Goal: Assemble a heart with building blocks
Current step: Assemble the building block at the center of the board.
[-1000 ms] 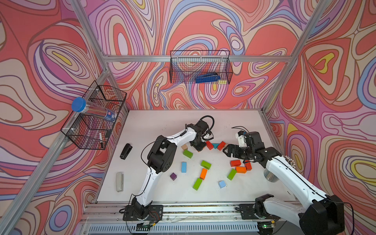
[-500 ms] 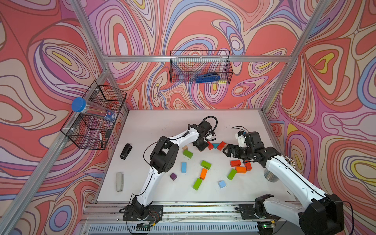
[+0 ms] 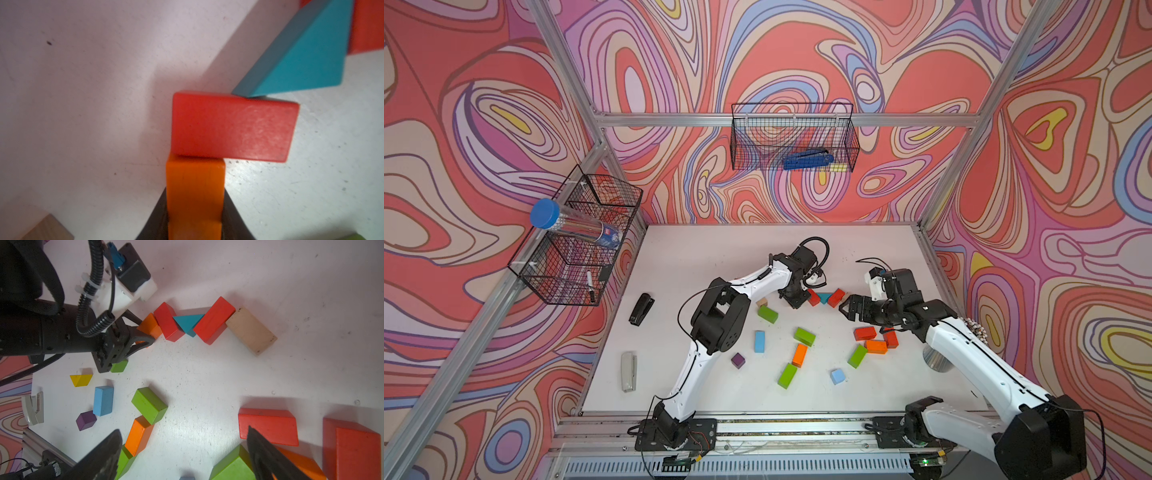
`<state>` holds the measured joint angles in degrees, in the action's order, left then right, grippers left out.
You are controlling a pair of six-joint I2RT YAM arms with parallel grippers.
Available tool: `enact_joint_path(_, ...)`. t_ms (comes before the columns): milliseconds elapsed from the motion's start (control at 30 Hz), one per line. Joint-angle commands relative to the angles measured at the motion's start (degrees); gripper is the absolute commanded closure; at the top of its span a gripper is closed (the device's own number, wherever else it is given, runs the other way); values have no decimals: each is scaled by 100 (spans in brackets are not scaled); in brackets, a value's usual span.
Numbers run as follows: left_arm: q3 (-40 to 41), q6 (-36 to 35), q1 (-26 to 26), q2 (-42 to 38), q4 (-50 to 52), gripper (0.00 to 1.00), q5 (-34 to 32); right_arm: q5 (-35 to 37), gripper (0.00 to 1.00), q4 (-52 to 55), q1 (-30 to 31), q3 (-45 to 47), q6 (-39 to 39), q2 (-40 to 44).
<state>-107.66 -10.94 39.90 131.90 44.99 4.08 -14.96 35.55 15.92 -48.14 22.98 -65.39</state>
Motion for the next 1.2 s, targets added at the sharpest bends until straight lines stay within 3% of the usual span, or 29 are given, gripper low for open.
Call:
enact_joint_path(0,-32,-156,53,227,150,82,-151,59,5,-44,34,59,-57,-27)
enact_joint_path(267,-35,-156,93,231,149,73,-196,46,5,-66,34,77,-52,-18)
enact_joint_path(500,143,-38,93,-10,-1,53,-266,1,5,-75,34,76,-57,17)
enact_joint_path(600,299,125,89,-285,-56,41,-168,-76,5,-90,33,76,-65,17)
enact_joint_path(700,558,419,89,-747,-176,18,-45,-270,5,-161,34,94,-77,50)
enact_joint_path(800,926,753,79,-1377,-388,1,251,-551,5,-294,34,134,-75,104)
enact_joint_path(967,1095,1271,-44,-2140,-208,0,738,-685,6,-488,178,116,-111,122)
enact_joint_path(1167,1672,2063,-761,-3068,-210,1,1493,-241,12,-557,861,-174,-280,-357)
